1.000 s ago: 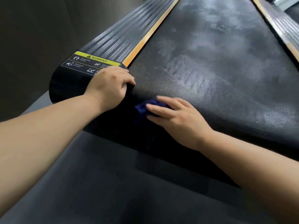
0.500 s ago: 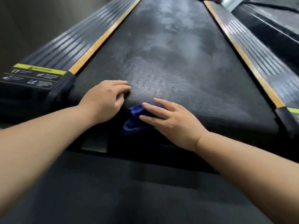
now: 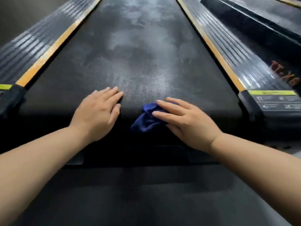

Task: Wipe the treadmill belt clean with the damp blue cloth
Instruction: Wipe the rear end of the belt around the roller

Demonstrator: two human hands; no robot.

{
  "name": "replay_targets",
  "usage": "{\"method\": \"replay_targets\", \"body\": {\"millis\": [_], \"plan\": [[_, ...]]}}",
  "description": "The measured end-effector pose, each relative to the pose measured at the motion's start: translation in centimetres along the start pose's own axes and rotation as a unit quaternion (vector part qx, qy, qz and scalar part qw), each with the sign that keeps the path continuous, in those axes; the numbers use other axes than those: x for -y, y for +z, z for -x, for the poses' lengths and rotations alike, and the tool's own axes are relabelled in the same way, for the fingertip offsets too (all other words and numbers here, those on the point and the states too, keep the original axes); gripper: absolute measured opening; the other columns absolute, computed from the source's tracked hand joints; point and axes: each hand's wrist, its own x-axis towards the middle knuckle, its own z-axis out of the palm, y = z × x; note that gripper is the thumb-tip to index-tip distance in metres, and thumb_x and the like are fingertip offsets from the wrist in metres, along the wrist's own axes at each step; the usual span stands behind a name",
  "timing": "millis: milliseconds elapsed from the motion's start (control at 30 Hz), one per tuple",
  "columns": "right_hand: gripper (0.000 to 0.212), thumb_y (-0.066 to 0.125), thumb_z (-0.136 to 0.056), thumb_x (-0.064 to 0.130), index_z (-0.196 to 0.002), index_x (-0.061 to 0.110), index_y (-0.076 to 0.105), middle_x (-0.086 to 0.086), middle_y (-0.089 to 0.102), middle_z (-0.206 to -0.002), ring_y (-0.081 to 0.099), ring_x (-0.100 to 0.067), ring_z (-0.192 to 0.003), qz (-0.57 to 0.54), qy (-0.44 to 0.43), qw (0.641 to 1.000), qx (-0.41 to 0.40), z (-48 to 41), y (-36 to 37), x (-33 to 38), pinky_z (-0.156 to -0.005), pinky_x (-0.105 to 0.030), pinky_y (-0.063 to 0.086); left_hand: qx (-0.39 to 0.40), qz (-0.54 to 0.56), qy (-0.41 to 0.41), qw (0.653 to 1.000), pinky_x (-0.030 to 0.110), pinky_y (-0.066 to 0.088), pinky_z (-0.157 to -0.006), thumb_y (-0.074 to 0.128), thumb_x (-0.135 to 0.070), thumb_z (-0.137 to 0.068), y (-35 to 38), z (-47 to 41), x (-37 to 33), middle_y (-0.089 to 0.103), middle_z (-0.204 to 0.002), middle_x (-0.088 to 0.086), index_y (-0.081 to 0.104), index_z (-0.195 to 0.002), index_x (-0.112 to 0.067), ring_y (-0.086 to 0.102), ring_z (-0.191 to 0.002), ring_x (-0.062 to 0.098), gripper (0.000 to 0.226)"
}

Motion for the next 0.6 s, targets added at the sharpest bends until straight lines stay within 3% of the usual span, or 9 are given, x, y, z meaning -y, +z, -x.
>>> {"method": "replay_targets", "body": {"millis": [133,200,267,300,367,433,500,600], "plan": [[0.038,0.047,-0.093,0.031,-0.125,0.016,0.061,-0.01,0.054,-0.135,0.056,-0.032,-0.118,-0.004,0.17,0.985,0.005,3.7,-2.7,-3.7,-0.107,-0.029,0.033,-0.023,0.04,0.002,0.999,0.044,0.03,-0.109,0.03,-0.049,-0.086,-0.5,-0.7,-2.1,0.045,-0.144,0.012,0.047,-0.138,-0.014,0.045,-0.13,0.031,0.065],[0.048,0.045,-0.092,0.035,-0.139,0.026,0.044,-0.005,0.034,-0.151,0.035,-0.023,-0.137,-0.098,0.234,0.967,0.038,3.5,-3.4,-3.5,-0.113,-0.019,0.017,-0.02,0.094,0.06,0.994,0.031,0.024,-0.111,0.036,-0.058,-0.083,-1.0,-2.0,-5.6,0.033,-0.152,0.007,0.033,-0.146,-0.024,0.038,-0.134,0.026,0.072],[0.059,0.039,-0.091,0.033,-0.145,0.037,0.017,-0.001,0.005,-0.159,0.004,-0.004,-0.145,-0.221,0.275,0.935,0.04,3.4,-3.9,-3.1,-0.11,-0.006,0.002,0.004,0.154,0.111,0.982,0.016,0.012,-0.109,0.042,-0.065,-0.08,-1.2,-3.8,-9.8,0.016,-0.158,0.002,0.019,-0.149,-0.035,0.027,-0.14,0.018,0.078],[0.061,0.037,-0.09,0.032,-0.145,0.039,0.01,-0.002,-0.004,-0.159,-0.005,0.003,-0.142,-0.246,0.287,0.926,0.019,3.6,-4.5,-3.3,-0.106,-0.001,-0.001,0.018,0.17,0.129,0.977,0.015,0.01,-0.11,0.046,-0.066,-0.08,-0.7,-4.8,-11.8,0.01,-0.159,0.002,0.014,-0.148,-0.04,0.022,-0.141,0.018,0.08],[0.063,0.036,-0.089,0.027,-0.146,0.039,0.014,-0.003,-0.005,-0.159,-0.007,0.008,-0.14,-0.226,0.307,0.924,-0.032,5.0,-6.0,-4.1,-0.105,0.0,0.001,0.032,0.148,0.161,0.975,0.027,0.018,-0.115,0.048,-0.069,-0.079,1.0,-6.4,-15.5,0.013,-0.159,0.005,0.02,-0.146,-0.044,0.025,-0.141,0.023,0.077],[0.059,0.038,-0.086,0.019,-0.143,0.028,0.036,-0.004,0.013,-0.158,0.009,-0.001,-0.143,-0.151,0.329,0.929,-0.074,6.3,-7.7,-5.4,-0.11,-0.007,0.01,0.027,0.069,0.144,0.987,0.04,0.028,-0.109,0.043,-0.07,-0.079,2.6,-7.1,-18.2,0.037,-0.149,0.004,0.034,-0.141,-0.045,0.039,-0.133,0.025,0.067],[0.051,0.037,-0.083,0.019,-0.131,0.014,0.053,-0.012,0.033,-0.151,0.026,-0.02,-0.142,-0.048,0.345,0.932,-0.094,7.3,-8.6,-7.2,-0.115,-0.022,0.016,-0.006,0.057,0.13,0.99,0.042,0.037,-0.098,0.045,-0.061,-0.082,3.3,-6.3,-18.9,0.057,-0.127,0.002,0.053,-0.129,-0.039,0.054,-0.115,0.027,0.052],[0.056,0.032,-0.078,0.028,-0.121,0.007,0.06,-0.021,0.044,-0.142,0.033,-0.036,-0.136,0.047,0.364,0.929,-0.034,8.4,-8.4,-9.7,-0.115,-0.045,0.023,-0.091,0.035,0.277,0.956,0.047,0.042,-0.097,0.06,-0.037,-0.087,4.9,-3.9,-16.1,0.062,-0.12,0.008,0.06,-0.112,-0.029,0.057,-0.112,0.031,0.026]]}}
